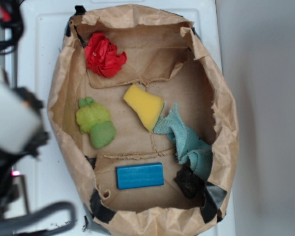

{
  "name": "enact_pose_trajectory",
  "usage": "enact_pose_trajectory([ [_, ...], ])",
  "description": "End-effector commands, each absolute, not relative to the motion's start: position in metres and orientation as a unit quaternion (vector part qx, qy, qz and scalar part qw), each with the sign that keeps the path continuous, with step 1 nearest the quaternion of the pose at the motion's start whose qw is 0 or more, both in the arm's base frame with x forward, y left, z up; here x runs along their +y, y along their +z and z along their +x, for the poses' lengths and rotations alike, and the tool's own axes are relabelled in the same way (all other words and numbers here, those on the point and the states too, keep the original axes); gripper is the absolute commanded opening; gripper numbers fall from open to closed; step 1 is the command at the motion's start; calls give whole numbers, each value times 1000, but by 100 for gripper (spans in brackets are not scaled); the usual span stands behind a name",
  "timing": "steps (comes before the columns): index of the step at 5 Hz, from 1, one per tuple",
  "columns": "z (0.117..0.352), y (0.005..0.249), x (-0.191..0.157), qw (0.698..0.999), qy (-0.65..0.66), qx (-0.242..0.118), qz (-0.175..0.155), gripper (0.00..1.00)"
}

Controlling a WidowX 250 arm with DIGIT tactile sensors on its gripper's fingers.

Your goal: Grab the blue block.

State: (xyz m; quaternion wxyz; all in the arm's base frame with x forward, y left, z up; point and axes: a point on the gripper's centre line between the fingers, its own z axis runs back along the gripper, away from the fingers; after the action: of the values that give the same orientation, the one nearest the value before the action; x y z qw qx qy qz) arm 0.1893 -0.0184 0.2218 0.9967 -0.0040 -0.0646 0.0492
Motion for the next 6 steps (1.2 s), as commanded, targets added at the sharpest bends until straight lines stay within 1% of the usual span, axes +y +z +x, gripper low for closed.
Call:
enact_pose_trajectory([
  [1,252,197,5,993,80,-86,-13,100],
  [2,271,176,12,993,78,-88,-18,100],
  [3,280,158,19,994,72,-77,-12,100],
  [4,281,136,17,994,86,-74,-2,100],
  [6,281,136,17,994,86,-74,-2,100],
])
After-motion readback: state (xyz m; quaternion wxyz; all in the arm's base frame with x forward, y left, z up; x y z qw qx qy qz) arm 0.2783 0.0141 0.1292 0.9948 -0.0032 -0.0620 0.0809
